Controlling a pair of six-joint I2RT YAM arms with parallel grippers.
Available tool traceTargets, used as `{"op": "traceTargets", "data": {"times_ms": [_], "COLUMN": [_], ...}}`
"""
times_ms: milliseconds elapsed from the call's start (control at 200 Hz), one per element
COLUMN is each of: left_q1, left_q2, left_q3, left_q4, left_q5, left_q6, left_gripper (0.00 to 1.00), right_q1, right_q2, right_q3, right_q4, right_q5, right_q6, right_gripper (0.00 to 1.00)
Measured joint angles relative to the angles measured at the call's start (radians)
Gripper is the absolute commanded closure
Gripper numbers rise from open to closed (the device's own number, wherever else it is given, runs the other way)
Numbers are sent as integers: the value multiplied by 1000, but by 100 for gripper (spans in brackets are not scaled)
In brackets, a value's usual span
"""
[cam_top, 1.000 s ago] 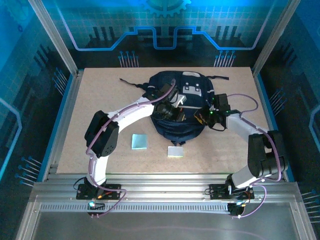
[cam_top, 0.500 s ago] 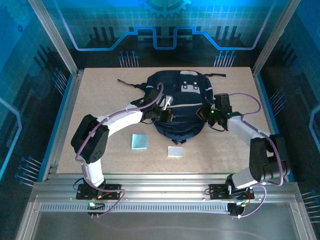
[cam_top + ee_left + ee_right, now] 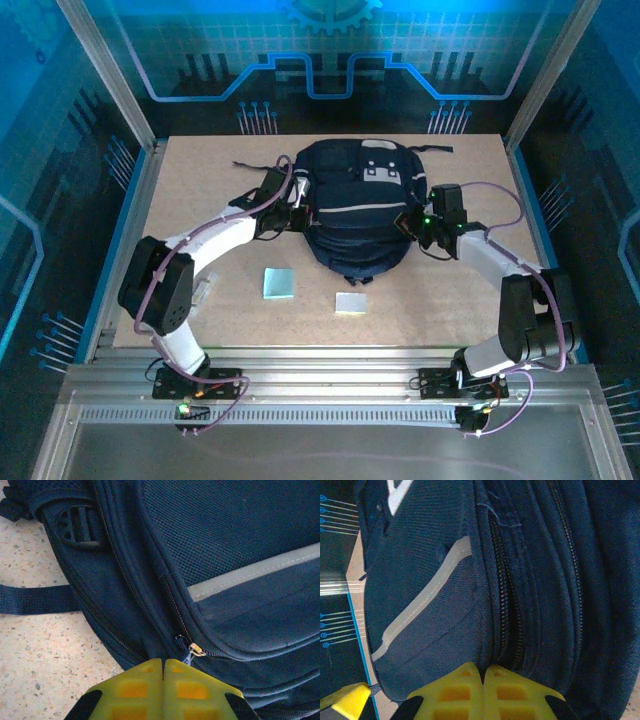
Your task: Pack the student bag
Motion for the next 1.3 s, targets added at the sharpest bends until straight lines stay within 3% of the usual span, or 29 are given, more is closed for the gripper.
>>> {"op": "traceTargets", "data": {"times_ms": [285, 455, 605, 825, 900, 991, 1056, 1181, 1301], "left_q1": [3, 13, 81, 126, 117, 108, 103, 87, 36], "left_q2": [13, 68, 113, 182, 169, 139, 118, 106, 101], "left_q3": [-17, -61, -71, 76, 78, 39, 8, -16, -21], "left_q4": [93, 277, 391, 406, 407, 402, 380, 319, 257], "left_q5": [-18, -163, -308, -322, -272, -176, -96, 25, 67], "left_q6": [12, 57, 79, 76, 73, 47, 23, 3, 41], "left_gripper": [100, 100, 100, 99, 81, 60, 51, 39, 29], "right_q1": [-14, -29, -65, -81, -81, -81, -83, -83, -79], "right_q2": [62, 83, 84, 87, 90, 93, 92, 68, 11], "right_q3": [115, 130, 130, 141, 157, 188, 213, 224, 153], "right_q4": [-40, -58, -70, -91, -111, -150, -179, -215, -192], "right_q5": [-1, 1, 0, -6, -11, -8, -1, 2, 0], "right_q6": [-61, -92, -109, -142, -154, -183, -193, -178, -121], "right_gripper": [100, 100, 100, 100, 80, 42, 30, 26, 24]}}
